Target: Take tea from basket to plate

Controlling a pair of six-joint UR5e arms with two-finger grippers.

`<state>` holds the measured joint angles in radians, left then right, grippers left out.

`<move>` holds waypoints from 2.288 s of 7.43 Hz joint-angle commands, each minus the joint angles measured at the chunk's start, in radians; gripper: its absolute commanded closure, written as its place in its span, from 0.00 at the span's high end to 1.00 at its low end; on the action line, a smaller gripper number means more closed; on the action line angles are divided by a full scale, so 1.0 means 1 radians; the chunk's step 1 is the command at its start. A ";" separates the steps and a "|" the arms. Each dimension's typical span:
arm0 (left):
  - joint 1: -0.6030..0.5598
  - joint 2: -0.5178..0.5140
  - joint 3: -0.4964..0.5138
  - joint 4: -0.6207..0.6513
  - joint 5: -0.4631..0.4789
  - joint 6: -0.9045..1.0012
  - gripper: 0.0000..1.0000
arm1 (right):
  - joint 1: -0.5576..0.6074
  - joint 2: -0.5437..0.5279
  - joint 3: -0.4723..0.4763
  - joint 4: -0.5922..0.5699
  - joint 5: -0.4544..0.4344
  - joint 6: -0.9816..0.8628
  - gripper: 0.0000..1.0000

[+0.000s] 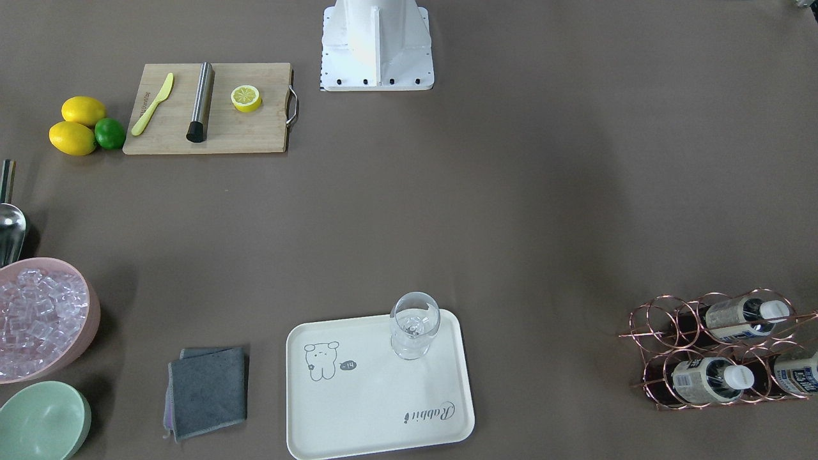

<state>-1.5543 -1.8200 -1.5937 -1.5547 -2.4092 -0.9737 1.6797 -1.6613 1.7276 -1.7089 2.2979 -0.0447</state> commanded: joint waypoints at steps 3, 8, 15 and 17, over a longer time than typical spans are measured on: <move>0.020 -0.197 0.021 0.249 0.047 -0.154 0.97 | 0.000 -0.002 0.001 0.000 0.000 0.002 1.00; 0.020 -0.351 0.175 0.305 0.050 -0.220 0.98 | 0.000 -0.001 -0.002 0.000 0.000 -0.001 1.00; 0.085 -0.456 0.273 0.309 0.067 -0.517 0.98 | 0.000 -0.002 0.000 0.000 0.000 0.000 1.00; 0.100 -0.476 0.314 0.292 0.067 -0.546 0.98 | 0.000 0.000 0.000 0.000 0.000 0.000 1.00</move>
<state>-1.4662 -2.2824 -1.3096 -1.2482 -2.3424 -1.4888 1.6797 -1.6621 1.7271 -1.7089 2.2979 -0.0448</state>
